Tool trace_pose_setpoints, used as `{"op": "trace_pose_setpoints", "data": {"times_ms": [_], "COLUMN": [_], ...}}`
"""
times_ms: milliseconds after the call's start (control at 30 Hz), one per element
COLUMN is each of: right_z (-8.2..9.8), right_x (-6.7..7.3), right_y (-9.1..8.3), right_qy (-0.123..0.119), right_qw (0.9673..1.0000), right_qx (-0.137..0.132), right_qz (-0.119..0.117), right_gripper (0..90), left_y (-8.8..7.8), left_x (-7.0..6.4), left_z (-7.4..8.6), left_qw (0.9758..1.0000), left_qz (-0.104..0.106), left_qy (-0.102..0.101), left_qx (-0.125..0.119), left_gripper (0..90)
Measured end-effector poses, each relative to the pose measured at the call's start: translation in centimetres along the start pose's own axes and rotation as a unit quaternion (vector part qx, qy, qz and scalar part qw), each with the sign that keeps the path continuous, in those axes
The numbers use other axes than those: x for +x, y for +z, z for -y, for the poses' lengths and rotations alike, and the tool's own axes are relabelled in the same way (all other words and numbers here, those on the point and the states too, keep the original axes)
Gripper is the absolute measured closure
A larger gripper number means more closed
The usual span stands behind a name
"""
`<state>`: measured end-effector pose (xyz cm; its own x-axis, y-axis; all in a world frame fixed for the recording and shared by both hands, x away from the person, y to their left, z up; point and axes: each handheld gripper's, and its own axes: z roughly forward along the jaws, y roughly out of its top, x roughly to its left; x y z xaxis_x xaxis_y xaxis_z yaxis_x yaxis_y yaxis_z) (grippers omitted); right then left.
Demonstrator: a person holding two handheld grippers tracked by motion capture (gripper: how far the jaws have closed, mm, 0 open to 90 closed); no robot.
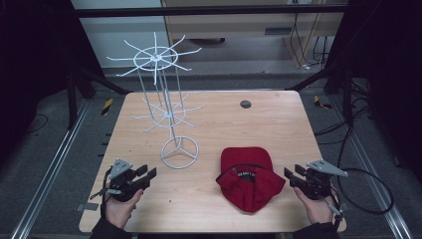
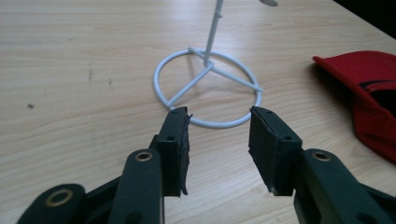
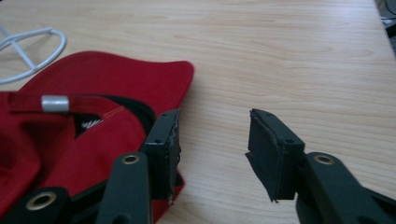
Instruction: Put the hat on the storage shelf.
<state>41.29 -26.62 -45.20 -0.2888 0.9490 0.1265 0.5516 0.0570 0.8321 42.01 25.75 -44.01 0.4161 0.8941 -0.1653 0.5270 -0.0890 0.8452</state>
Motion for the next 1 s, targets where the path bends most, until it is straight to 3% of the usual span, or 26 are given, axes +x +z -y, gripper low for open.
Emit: {"op": "trace_pose_setpoints", "data": {"times_ms": [67,233,633,1000], "right_z": [-0.1,-0.2,0.3,0.9], "right_x": [0.3,1.0,1.6,2.0], "right_y": [0.1,-0.1,-0.1,-0.1], "right_qy": [-0.006,-0.008,-0.021,-0.021], "right_qw": [1.0000,0.9997,0.9989,0.9980], "right_qx": [0.000,0.001,0.014,0.026], "right_qz": [-0.004,-0.025,-0.039,-0.053], "right_gripper": [55.0,56.9,53.6,50.1], "left_y": [0.1,1.7,4.4,6.3], "left_x": [-0.3,-3.2,-8.0,-11.0], "left_z": [-0.2,-1.3,-2.3,-2.4], "left_qw": [1.0000,0.9993,0.9960,0.9933], "left_qz": [0.002,0.020,0.051,0.073], "left_qy": [0.002,0.031,0.072,0.085], "left_qx": [-0.002,0.000,0.010,0.028], "left_gripper": [58.7,61.1,60.7,57.8]}}
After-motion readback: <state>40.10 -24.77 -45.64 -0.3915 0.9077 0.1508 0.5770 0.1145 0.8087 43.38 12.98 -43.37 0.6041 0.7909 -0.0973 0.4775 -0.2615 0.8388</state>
